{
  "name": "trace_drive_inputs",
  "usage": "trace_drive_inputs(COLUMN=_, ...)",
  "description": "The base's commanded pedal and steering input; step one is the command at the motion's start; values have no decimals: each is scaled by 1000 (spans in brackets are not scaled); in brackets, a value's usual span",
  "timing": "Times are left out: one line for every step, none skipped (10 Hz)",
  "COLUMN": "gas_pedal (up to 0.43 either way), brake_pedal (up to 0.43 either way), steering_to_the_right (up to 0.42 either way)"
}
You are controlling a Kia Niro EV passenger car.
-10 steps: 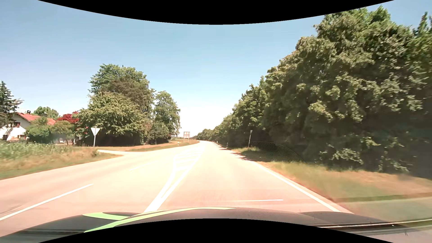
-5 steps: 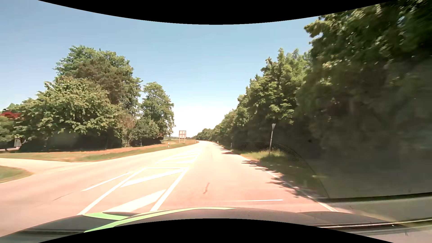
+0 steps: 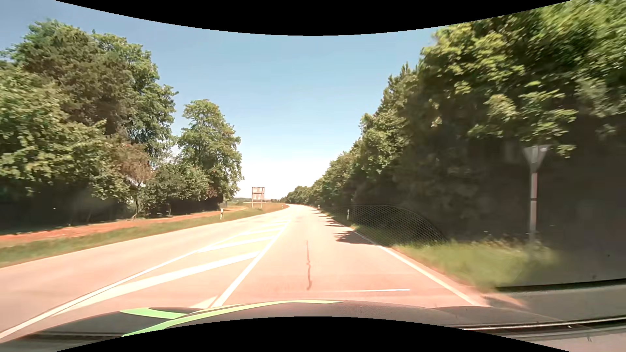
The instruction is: Follow the waypoints while adhering to traffic rules and regulations
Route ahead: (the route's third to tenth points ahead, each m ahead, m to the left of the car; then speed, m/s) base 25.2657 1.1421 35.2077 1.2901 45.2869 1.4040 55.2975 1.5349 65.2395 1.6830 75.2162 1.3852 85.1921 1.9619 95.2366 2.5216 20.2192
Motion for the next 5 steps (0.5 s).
trace_drive_inputs(gas_pedal=311, brake_pedal=0, steering_to_the_right=-7)
trace_drive_inputs(gas_pedal=311, brake_pedal=0, steering_to_the_right=-7)
trace_drive_inputs(gas_pedal=311, brake_pedal=0, steering_to_the_right=-6)
trace_drive_inputs(gas_pedal=311, brake_pedal=0, steering_to_the_right=-6)
trace_drive_inputs(gas_pedal=299, brake_pedal=0, steering_to_the_right=-6)
